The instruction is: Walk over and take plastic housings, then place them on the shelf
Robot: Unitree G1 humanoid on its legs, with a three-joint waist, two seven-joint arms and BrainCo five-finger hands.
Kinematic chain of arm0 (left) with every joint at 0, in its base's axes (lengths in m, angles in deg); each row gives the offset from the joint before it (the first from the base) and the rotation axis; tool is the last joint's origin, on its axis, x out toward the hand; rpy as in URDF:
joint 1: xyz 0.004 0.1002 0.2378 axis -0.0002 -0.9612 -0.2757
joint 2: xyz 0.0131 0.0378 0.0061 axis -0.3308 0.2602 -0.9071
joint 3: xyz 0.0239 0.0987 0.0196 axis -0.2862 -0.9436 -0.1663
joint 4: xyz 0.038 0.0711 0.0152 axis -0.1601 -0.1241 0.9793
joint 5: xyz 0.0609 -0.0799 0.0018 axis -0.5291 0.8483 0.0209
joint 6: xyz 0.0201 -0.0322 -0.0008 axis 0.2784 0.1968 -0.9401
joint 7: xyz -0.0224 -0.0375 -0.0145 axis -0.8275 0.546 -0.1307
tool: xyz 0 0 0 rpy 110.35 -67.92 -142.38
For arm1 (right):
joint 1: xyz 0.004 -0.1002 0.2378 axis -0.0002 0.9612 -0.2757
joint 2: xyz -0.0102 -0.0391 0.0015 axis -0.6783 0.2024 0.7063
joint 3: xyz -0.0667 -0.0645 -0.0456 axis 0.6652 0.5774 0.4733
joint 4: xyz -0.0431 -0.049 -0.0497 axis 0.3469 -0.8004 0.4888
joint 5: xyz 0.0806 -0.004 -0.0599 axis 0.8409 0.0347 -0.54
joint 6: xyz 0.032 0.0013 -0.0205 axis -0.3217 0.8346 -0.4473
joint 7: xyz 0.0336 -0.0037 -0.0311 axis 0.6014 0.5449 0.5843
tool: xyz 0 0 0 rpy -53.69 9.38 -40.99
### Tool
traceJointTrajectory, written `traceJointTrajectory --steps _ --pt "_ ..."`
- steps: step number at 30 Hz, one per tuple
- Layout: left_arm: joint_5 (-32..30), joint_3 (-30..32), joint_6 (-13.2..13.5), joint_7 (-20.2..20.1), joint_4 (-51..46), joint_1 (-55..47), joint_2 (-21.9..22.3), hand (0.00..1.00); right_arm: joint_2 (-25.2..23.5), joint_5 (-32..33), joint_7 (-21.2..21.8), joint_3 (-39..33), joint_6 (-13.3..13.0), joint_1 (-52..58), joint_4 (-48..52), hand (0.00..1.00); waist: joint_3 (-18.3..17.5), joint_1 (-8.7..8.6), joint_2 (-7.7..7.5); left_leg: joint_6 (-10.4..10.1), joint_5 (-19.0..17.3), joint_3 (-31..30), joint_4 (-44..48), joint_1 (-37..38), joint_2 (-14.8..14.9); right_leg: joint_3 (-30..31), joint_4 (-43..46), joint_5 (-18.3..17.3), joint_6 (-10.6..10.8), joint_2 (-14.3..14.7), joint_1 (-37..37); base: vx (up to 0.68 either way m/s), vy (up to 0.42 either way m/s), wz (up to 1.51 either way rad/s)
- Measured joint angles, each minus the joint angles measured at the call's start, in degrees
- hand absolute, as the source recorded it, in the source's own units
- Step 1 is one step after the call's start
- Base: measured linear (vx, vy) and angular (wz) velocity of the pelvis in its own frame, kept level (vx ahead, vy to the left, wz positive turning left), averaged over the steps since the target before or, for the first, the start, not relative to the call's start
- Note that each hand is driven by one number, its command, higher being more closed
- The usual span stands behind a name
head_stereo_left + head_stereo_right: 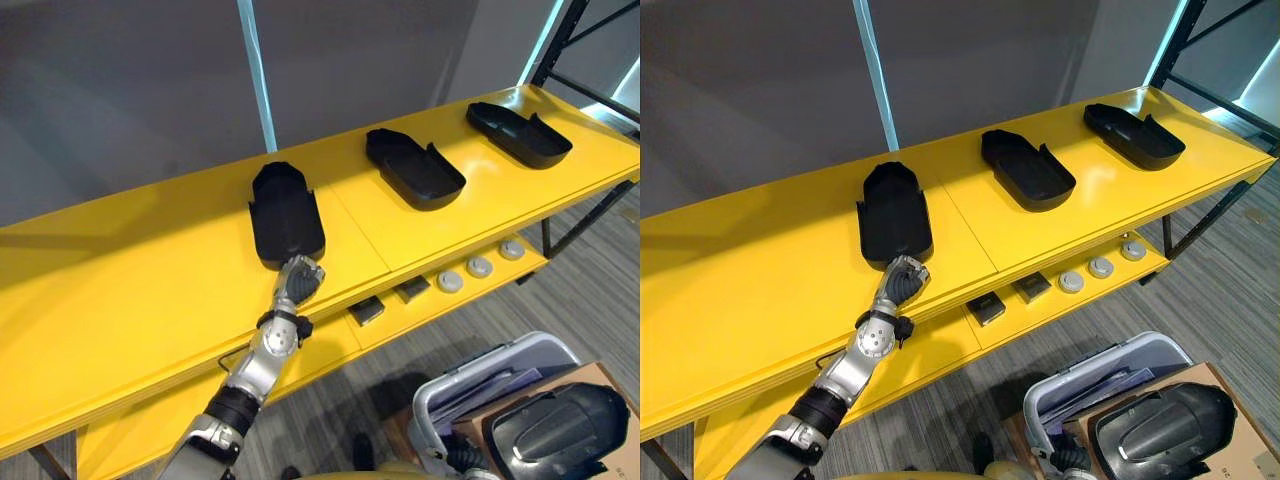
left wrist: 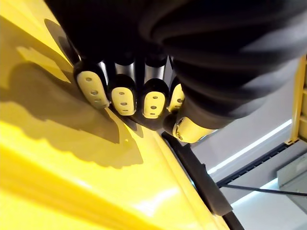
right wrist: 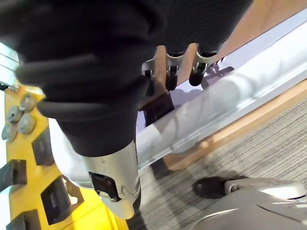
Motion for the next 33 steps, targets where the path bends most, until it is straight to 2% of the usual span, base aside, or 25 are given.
traceJointTrajectory --steps 10,13,14,17,19,20,23,24,25,26,28,31,33 --pt "2.42 0.34 -0.67 0.71 -0.21 1.67 0.03 1.0 -0.02 0.06 -0.03 -0.06 -0.01 -0.05 0.0 0.0 0.37 -0.1 0.15 0.01 0.01 -0.09 0.03 0.08 -0.07 -0.17 0.01 0.01 -0.02 -0.09 0.2 0.0 0.002 0.01" --pt "4.04 0.15 -0.47 1.17 -10.38 -2.32 0.02 1.0 0.0 0.14 -0.09 -0.11 -0.02 0.01 -0.01 0.0 0.49 0.04 0.34 0.02 0.01 -0.42 0.04 0.11 -0.13 -0.41 0.01 0.0 -0.01 -0.19 0.38 -0.01 0.014 0.06" --pt "4.83 -0.17 0.42 1.16 -17.1 -4.81 -0.04 1.0 0.0 0.14 -0.12 -0.14 -0.01 0.01 -0.02 0.0 0.5 0.1 0.36 0.02 0.01 -0.71 0.04 0.17 -0.16 -0.65 0.01 -0.02 0.02 -0.23 0.56 0.0 0.015 0.08" --pt "5.79 -0.02 2.22 1.2 -28.51 -8.84 0.11 1.0 0.06 0.16 -0.2 -0.14 -0.07 0.03 -0.33 0.0 0.52 0.3 0.39 0.04 -0.03 -1.33 0.15 -0.09 -0.23 -1.05 0.01 -0.26 0.23 -0.38 1.02 -0.01 0.013 0.11" --pt "6.62 1.08 4.98 1.24 -38.87 -12.7 0.52 1.0 0.35 0.16 -0.27 -0.16 -0.16 0.07 -1.3 0.0 0.53 1.57 0.44 0.27 -0.19 -1.51 0.23 -0.12 -0.33 -1.08 0.01 -0.64 0.75 -0.47 1.11 -0.01 0.017 0.04" --pt "6.65 2.0 5.61 1.27 -40.89 -13.51 0.71 1.0 0.52 0.15 -0.28 -0.14 -0.16 0.06 -1.66 0.0 0.54 1.81 0.44 0.28 -0.19 -1.59 0.26 -0.13 -0.34 -1.12 0.02 -0.66 0.77 -0.48 1.15 0.0 0.017 0.08" --pt "8.71 10.72 7.18 3.42 -47.93 -17.55 2.25 1.0 0.73 0.14 -0.32 -0.12 -0.17 0.28 -2.25 0.0 0.63 2.3 0.6 0.29 -0.18 -2.86 0.53 0.19 -0.34 -2.22 0.89 -1.3 0.39 -0.57 1.69 0.0 0.009 0.18" --pt "9.74 13.68 7.33 4.19 -49.32 -18.69 2.66 1.0 0.85 0.12 -0.33 -0.09 -0.18 0.43 -2.45 0.0 0.63 2.98 0.6 0.38 -0.26 -2.97 0.77 0.26 -0.32 -2.4 1.0 -1.41 0.27 -0.56 1.89 0.0 0.008 0.18" --pt "12.65 19.05 8.58 5.96 -51.46 -21.0 3.06 1.0 1.1 0.1 -0.31 -0.06 -0.11 0.33 -3.04 0.0 0.66 3.77 0.64 0.37 -0.36 -3.45 1.19 0.09 -0.29 -2.75 1.52 -1.74 0.24 -0.58 1.9 0.0 0.006 0.16" --pt "13.54 21.5 8.92 6.53 -52.2 -22.0 3.4 1.0 1.1 0.11 -0.31 -0.09 -0.12 0.27 -3.34 0.0 0.66 3.94 0.64 0.38 -0.36 -3.72 1.2 0.11 -0.28 -3.03 1.75 -1.89 0.17 -0.6 1.96 -0.01 0.005 0.2" --pt "17.38 31.15 10.72 9.08 -52.91 -25.17 5.92 1.0 1.12 0.11 -0.3 -0.1 -0.02 0.35 -4.04 0.0 0.66 5.13 0.59 0.38 -0.36 -4.46 1.38 0.24 -0.2 -3.49 2.67 -2.57 0.07 -0.6 2.13 -0.01 0.004 0.18" --pt "21.36 39.15 11.64 12.43 -51.71 -29.43 8.98 1.0 0.99 0.1 -0.35 -0.12 0.01 0.42 -4.04 0.0 0.79 6.67 0.35 0.39 -0.41 -4.7 1.74 0.54 -0.1 -3.85 2.71 -2.69 0.07 -0.62 2.92 -0.02 0.008 0.13" --pt "23.58 41.72 11.74 13.95 -49.64 -32.6 11.0 1.0 0.61 0.06 -0.42 -0.11 0.07 0.44 -3.62 0.0 1.06 7.62 -0.13 0.43 -0.75 -4.99 2.21 0.82 0.0 -4.61 3.22 -3.14 -0.16 -0.71 3.54 -0.04 0.004 0.21"
